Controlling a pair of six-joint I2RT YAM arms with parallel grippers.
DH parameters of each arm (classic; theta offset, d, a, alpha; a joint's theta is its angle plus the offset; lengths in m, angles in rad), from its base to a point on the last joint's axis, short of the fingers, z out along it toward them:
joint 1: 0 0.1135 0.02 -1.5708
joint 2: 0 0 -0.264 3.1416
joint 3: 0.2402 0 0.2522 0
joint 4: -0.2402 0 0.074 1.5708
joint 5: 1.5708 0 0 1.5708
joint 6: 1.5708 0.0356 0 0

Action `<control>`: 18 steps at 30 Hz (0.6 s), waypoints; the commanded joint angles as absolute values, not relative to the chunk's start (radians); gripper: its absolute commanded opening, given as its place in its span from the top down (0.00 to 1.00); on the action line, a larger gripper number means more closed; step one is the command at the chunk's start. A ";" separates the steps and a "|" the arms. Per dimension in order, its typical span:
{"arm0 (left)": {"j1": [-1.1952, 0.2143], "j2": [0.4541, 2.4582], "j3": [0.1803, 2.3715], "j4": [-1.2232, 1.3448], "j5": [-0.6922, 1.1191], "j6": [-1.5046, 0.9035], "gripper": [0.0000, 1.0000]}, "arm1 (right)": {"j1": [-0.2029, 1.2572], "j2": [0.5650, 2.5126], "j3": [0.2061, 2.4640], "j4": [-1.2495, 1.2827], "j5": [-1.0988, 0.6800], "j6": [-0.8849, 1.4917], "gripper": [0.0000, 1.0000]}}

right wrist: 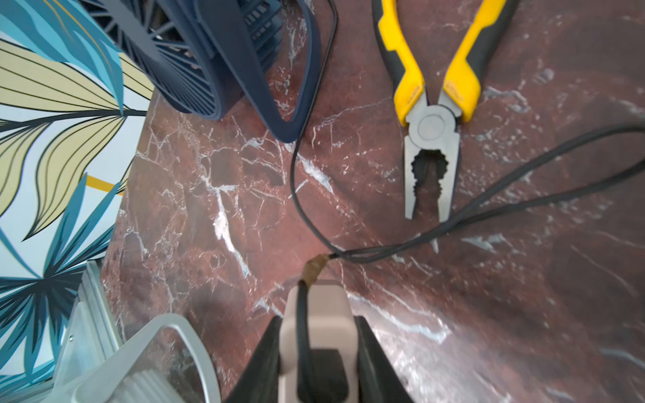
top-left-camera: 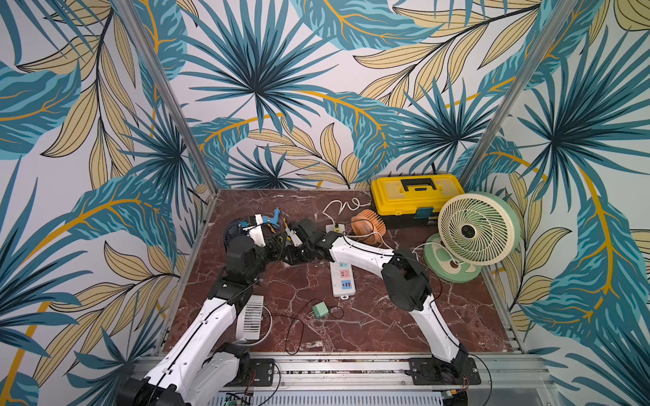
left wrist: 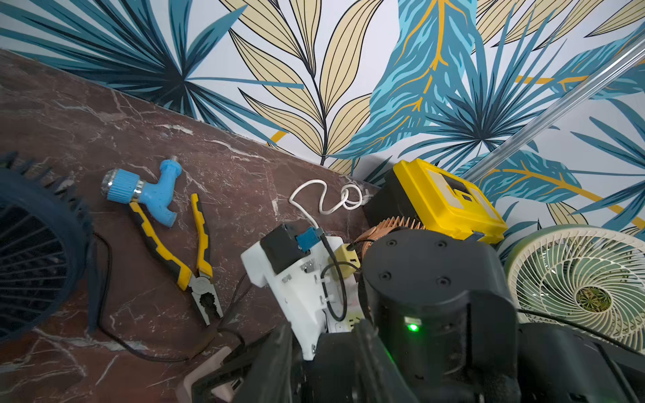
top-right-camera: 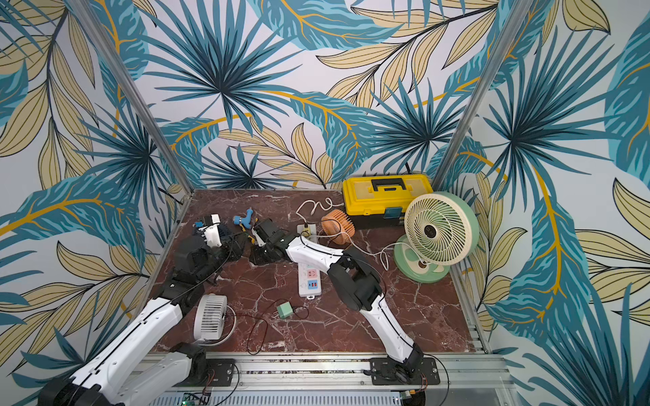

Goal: Unplug the desk fan from the power strip
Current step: Place the plug at the center of the board.

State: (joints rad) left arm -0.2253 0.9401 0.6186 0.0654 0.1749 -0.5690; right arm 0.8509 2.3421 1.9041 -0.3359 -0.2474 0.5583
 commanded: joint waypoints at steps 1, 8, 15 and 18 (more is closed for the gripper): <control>-0.217 0.925 0.600 0.049 0.155 -0.553 0.65 | 0.848 2.367 1.935 -0.366 -0.245 0.573 0.80; -0.216 0.944 0.607 0.051 0.159 -0.557 0.65 | 0.844 2.369 1.942 -0.394 -0.210 0.568 0.65; -0.217 0.981 0.641 0.045 0.180 -0.550 0.65 | 0.832 2.335 1.937 -0.427 -0.172 0.551 0.44; -0.216 1.002 0.660 0.044 0.194 -0.546 0.65 | 0.824 2.304 1.933 -0.448 -0.148 0.534 0.41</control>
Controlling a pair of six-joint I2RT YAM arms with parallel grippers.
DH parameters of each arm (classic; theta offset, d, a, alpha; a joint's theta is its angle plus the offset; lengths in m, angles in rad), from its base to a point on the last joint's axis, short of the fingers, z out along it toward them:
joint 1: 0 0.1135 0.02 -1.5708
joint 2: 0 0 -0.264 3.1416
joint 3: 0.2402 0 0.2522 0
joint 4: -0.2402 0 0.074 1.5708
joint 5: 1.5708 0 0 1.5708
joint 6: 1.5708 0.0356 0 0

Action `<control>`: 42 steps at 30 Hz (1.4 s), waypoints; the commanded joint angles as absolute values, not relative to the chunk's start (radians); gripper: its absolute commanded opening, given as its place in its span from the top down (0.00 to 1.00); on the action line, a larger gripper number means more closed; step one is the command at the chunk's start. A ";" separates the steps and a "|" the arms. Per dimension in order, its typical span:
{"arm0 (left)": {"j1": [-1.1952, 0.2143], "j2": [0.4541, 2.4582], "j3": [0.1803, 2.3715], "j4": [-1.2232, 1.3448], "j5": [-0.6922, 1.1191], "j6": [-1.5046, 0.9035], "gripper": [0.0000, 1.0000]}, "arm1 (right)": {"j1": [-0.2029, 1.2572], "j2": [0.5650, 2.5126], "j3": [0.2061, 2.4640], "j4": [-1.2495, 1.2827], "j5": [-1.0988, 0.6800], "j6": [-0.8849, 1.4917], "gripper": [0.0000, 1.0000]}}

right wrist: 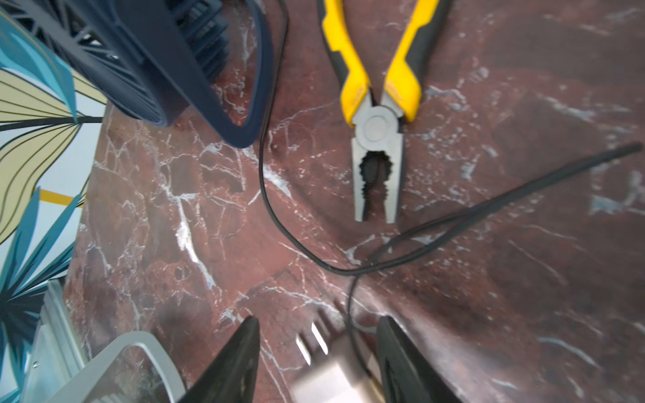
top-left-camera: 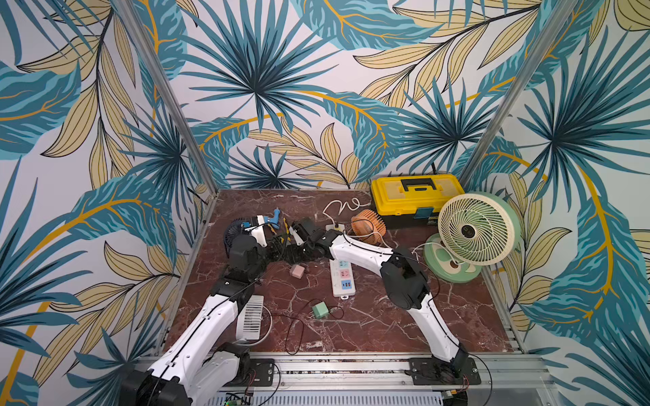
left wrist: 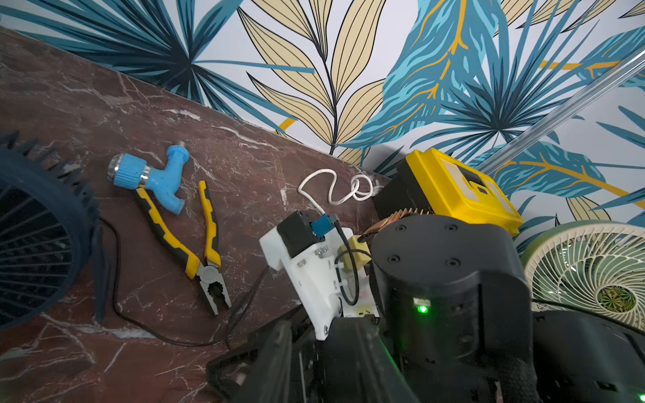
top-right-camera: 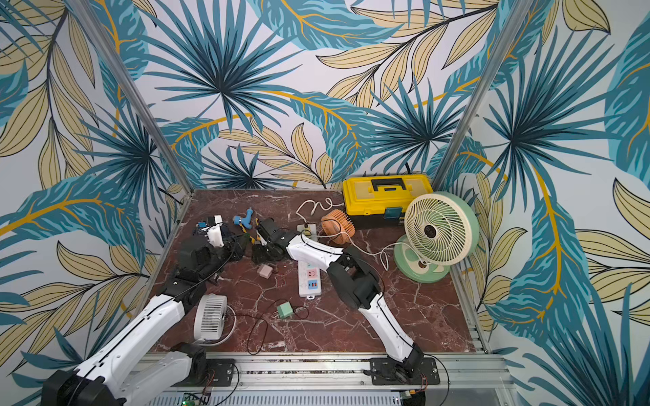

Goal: Unplug the desk fan from the power strip
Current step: Place the plug at the center of the board, then remove the plug from the socket.

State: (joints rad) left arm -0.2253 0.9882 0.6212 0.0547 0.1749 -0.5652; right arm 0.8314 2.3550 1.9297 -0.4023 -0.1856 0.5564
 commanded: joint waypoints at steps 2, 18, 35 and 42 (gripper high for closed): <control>-0.215 1.021 0.670 0.053 0.213 -0.551 0.65 | 0.819 2.272 1.928 -0.482 -0.111 0.520 0.41; -0.218 1.378 0.761 0.218 0.514 -0.666 0.65 | 0.752 2.011 1.770 -0.691 0.256 0.502 0.38; -0.343 1.721 0.840 0.321 0.625 -0.759 0.65 | 0.746 2.017 1.600 -0.545 0.374 0.550 0.53; -0.368 1.821 0.865 0.368 0.646 -0.802 0.64 | 0.745 2.021 1.502 -0.377 0.428 0.551 0.56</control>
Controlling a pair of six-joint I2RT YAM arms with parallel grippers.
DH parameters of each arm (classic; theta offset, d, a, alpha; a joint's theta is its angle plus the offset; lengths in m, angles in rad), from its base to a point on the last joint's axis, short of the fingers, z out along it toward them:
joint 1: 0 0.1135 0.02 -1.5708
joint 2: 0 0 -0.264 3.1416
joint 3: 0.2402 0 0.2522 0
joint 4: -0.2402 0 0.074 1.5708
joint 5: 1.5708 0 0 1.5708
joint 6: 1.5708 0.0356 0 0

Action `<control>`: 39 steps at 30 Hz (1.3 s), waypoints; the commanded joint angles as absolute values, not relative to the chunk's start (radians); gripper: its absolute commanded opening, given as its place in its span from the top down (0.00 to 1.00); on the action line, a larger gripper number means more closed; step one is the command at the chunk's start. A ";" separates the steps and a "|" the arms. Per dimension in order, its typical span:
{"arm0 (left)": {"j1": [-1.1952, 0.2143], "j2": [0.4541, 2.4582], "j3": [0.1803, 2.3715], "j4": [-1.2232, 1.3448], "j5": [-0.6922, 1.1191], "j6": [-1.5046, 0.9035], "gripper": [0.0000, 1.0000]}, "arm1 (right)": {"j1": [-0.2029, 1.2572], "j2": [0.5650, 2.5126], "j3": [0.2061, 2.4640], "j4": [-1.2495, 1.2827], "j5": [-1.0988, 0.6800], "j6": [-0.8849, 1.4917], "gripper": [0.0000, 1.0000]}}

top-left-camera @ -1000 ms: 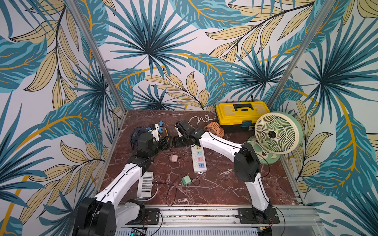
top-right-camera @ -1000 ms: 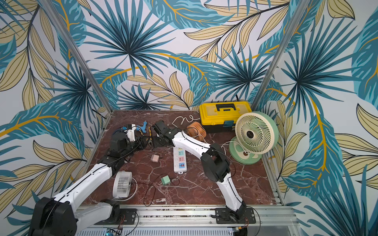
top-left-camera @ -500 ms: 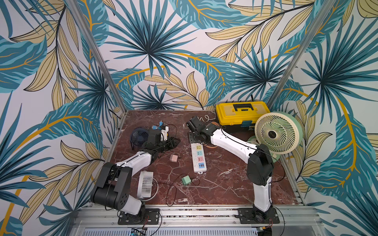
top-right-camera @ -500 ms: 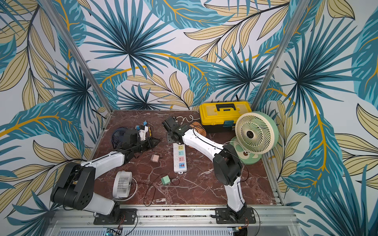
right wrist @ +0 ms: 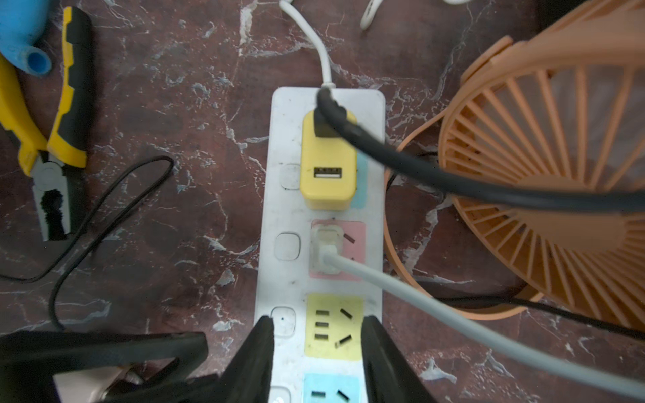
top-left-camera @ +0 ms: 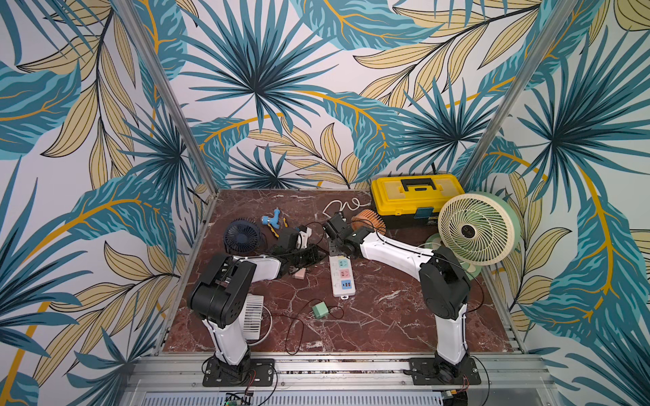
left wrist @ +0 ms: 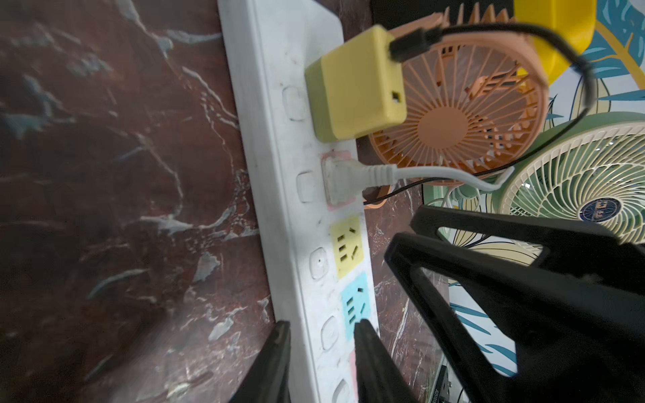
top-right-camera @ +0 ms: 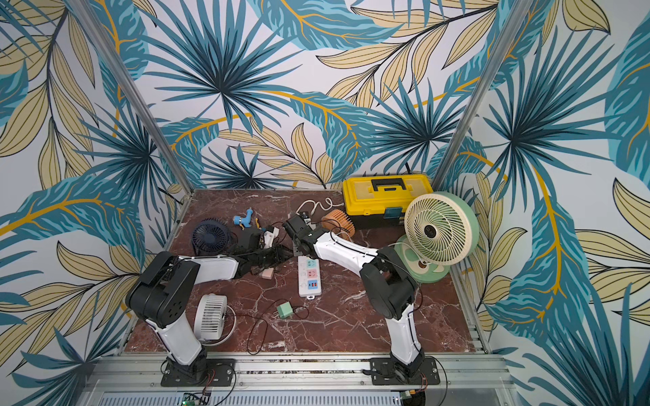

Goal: Unplug the desk fan from the power strip
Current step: Remove the plug from the socket.

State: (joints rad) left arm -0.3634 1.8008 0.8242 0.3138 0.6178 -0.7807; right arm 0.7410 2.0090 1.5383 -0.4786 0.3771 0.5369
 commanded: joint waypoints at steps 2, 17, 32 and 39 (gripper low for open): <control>-0.369 1.845 0.868 0.380 0.664 -0.813 0.64 | 0.744 2.021 1.470 -0.316 0.451 0.549 0.56; -0.375 1.882 0.848 0.452 0.693 -0.854 0.63 | 0.735 2.093 1.354 0.008 0.527 0.529 0.67; -0.377 1.906 0.865 0.439 0.688 -0.856 0.63 | 0.733 2.118 1.282 0.068 0.550 0.573 0.91; -0.392 1.912 0.875 0.425 0.674 -0.854 0.62 | 0.733 2.105 1.252 0.097 0.547 0.569 0.96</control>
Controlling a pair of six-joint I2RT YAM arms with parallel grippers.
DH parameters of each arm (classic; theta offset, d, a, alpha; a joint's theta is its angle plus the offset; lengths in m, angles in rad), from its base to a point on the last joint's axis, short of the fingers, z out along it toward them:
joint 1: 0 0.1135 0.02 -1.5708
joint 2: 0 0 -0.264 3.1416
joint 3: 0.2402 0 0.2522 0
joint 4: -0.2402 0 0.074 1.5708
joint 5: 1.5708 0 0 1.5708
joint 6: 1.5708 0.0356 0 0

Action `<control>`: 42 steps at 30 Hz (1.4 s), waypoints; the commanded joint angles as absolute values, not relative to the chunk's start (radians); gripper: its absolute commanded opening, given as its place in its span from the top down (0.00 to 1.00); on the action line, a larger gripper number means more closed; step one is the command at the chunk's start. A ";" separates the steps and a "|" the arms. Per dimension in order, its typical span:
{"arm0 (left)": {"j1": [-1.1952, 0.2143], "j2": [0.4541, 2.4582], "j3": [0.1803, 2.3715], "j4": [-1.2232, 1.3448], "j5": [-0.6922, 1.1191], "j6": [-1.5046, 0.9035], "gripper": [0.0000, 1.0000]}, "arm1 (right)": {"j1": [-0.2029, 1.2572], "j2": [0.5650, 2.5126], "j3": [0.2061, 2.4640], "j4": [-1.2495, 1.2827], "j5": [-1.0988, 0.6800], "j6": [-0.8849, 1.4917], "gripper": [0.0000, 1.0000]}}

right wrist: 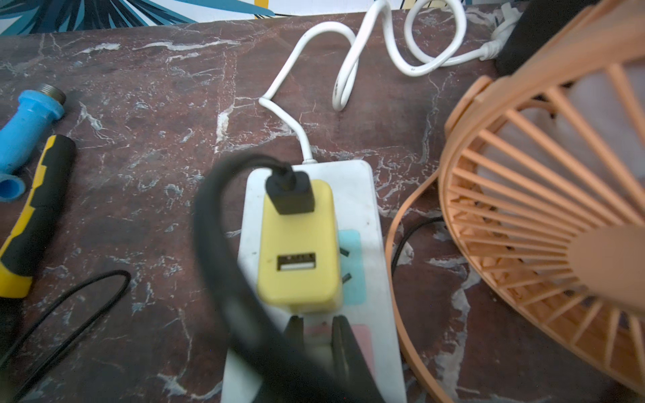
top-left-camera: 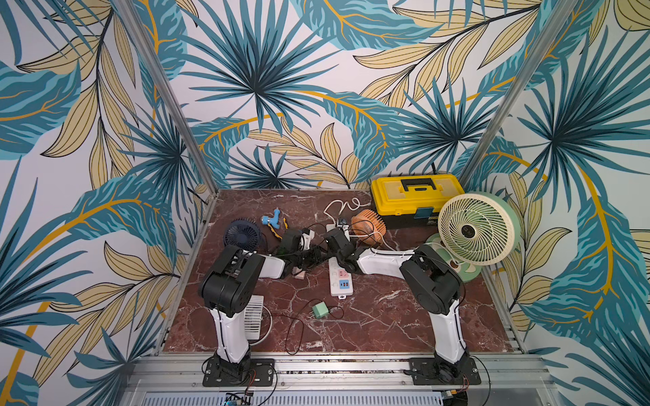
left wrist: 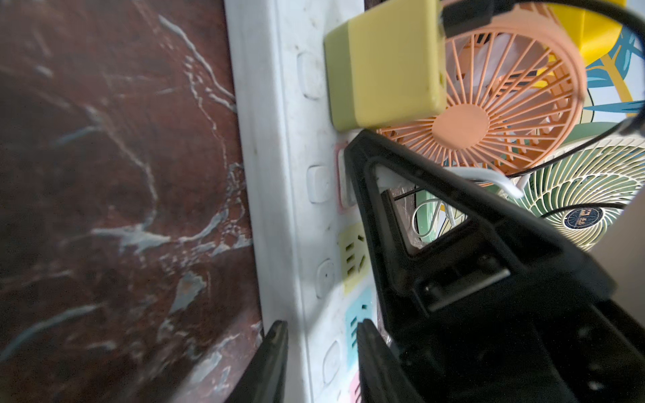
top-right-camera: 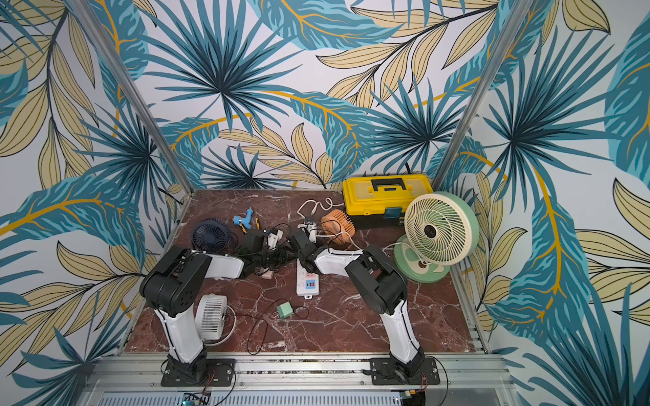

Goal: Unplug the desk fan from the power strip
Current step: Remove the plug from the socket.

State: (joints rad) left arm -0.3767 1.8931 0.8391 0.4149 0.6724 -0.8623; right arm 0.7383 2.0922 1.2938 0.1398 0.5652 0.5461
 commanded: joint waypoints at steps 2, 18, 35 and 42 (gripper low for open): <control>-0.396 1.913 0.889 0.392 0.661 -0.842 0.62 | 0.735 2.105 1.254 0.098 0.541 0.565 0.97; -0.456 1.926 0.997 0.029 0.493 -0.683 0.68 | 0.763 2.085 1.312 0.031 0.552 0.531 0.97; -0.456 1.935 1.000 -0.023 0.452 -0.656 0.69 | 0.739 2.035 1.267 0.062 0.445 0.640 1.00; -0.456 1.946 1.005 -0.019 0.459 -0.655 0.68 | 0.792 2.074 1.371 -0.105 0.602 0.577 1.00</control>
